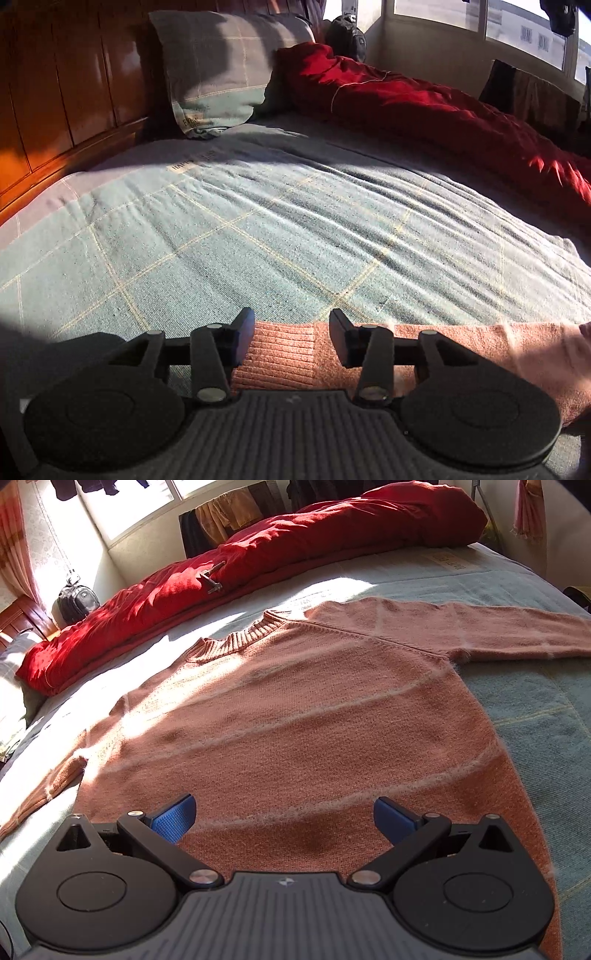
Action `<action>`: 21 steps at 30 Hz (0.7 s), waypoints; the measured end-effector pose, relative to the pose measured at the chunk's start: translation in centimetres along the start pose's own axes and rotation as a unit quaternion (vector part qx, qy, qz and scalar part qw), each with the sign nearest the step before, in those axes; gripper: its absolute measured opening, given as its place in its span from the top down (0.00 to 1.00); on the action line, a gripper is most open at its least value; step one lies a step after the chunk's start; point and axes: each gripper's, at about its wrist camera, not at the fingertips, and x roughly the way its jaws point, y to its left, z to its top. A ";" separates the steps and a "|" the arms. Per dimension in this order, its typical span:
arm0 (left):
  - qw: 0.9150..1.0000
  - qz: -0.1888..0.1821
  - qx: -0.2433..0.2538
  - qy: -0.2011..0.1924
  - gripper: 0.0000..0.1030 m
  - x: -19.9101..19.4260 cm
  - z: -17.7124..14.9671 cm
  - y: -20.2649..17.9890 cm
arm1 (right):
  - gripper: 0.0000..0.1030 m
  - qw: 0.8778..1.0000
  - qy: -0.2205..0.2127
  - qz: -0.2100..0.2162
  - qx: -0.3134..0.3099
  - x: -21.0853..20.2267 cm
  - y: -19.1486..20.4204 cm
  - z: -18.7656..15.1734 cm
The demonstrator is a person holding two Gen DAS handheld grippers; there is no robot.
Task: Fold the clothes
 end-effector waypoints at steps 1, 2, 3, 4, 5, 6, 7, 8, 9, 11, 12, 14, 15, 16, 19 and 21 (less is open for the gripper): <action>1.000 -0.028 0.011 0.001 0.49 -0.4 -0.1 -1.6 | 0.00 1.000 0.001 -0.001 0.000 0.1 0.0 0.0; 0.998 -0.056 0.024 0.004 0.48 -0.7 -0.2 -3.3 | 0.00 1.000 0.002 -0.002 0.000 0.2 0.1 0.0; 0.996 -0.082 0.037 0.008 0.47 -0.9 -0.4 -5.0 | 0.00 1.000 0.004 -0.003 -0.001 0.2 0.1 0.0; 0.992 -0.111 0.053 0.012 0.45 -1.1 -0.6 -7.0 | 0.00 1.000 0.005 -0.003 -0.002 0.3 0.3 0.0; 0.987 -0.141 0.075 0.016 0.44 -1.2 -1.1 -9.3 | 0.00 1.000 0.007 -0.002 -0.005 0.3 0.4 -0.1; 0.980 -0.171 0.099 0.019 0.43 -1.5 -1.6 -11.7 | 0.00 1.000 0.008 -0.001 -0.007 0.3 0.5 -0.1; 0.973 -0.192 0.123 0.020 0.43 -1.6 -2.2 -13.8 | 0.00 1.000 0.008 -0.002 -0.009 0.3 0.6 -0.1; 0.968 -0.202 0.148 0.018 0.42 -1.7 -2.8 -15.7 | 0.00 1.000 0.007 -0.002 -0.009 0.2 0.7 -0.2; 0.963 -0.207 0.174 0.014 0.42 -1.7 -3.4 -17.7 | 0.00 1.000 0.007 -0.002 -0.009 0.1 0.7 -0.2; 0.955 -0.206 0.214 0.012 0.42 -1.4 -4.7 -20.4 | 0.00 1.000 0.005 -0.002 -0.009 -0.1 0.7 -0.2; 0.951 -0.205 0.233 0.012 0.42 -1.3 -5.3 -21.7 | 0.00 1.000 0.004 -0.004 -0.009 -0.2 0.6 -0.3; 0.945 -0.205 0.253 0.024 0.41 -0.5 -6.3 -22.8 | 0.00 1.000 0.003 -0.007 -0.007 -0.4 0.3 -0.4; 0.945 -0.197 0.259 0.034 0.41 0.2 -6.8 -23.0 | 0.00 1.000 0.003 -0.008 -0.005 -0.4 0.2 -0.4; 0.946 -0.184 0.264 0.040 0.40 0.8 -7.3 -22.7 | 0.00 1.000 0.003 -0.010 -0.001 -0.4 -0.1 -0.4; 0.948 -0.154 0.276 0.025 0.27 2.3 -7.8 -20.9 | 0.00 1.000 0.007 -0.015 0.013 0.1 -0.8 -0.4; 0.956 -0.147 0.250 0.040 0.24 2.9 -6.8 -19.5 | 0.00 1.000 0.011 -0.017 0.020 0.5 -1.2 -0.4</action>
